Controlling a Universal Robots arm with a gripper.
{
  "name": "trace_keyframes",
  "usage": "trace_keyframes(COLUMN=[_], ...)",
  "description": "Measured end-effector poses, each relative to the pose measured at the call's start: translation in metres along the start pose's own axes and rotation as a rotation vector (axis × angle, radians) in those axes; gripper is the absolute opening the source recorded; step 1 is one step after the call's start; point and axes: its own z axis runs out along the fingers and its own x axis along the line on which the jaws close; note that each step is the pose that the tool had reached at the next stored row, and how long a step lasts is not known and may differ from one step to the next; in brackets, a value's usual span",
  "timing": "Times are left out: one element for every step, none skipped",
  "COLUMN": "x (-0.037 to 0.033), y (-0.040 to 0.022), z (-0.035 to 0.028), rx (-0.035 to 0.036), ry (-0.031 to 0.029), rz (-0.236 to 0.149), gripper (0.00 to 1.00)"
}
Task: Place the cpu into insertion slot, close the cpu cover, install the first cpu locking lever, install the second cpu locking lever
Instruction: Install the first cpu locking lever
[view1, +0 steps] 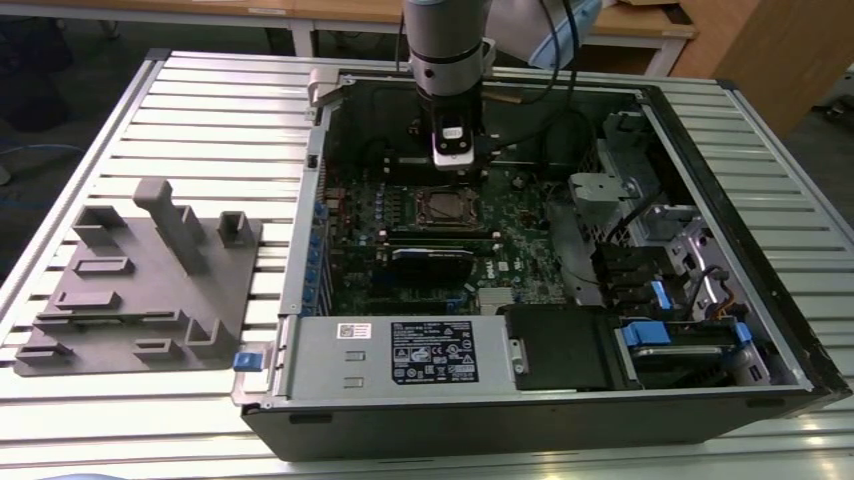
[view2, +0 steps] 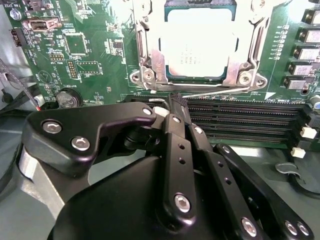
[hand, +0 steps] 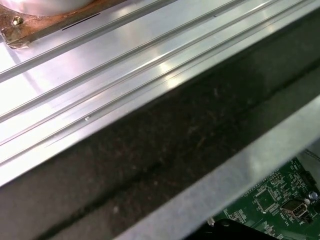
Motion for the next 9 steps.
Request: trace_keyframes(x=[-0.0001, -0.0003, -0.0006, -0.0012, -0.0015, -0.0015, -0.0015, -0.0015, -0.0014], y=[0.0001, 0.0002, 0.0004, 0.0008, 0.001, 0.001, 0.001, 0.0011, 0.0012], z=[0.0, 0.0001, 0.0002, 0.0003, 0.0004, 0.0004, 0.0004, 0.0004, 0.0004], rx=[-0.0001, -0.0003, -0.0003, -0.0003, -0.0004, -0.0003, -0.0003, -0.0001, -0.0002], ry=[0.0001, 0.0002, 0.0003, 0.0004, 0.0003, 0.0003, 0.0003, 0.0003, 0.0004], rz=[0.0, -0.001, -0.001, -0.002, -0.002, -0.002, -0.002, -0.002, -0.002], gripper=[0.11, 0.11, 0.11, 0.11, 0.11, 0.11, 0.11, 0.11, 0.11])
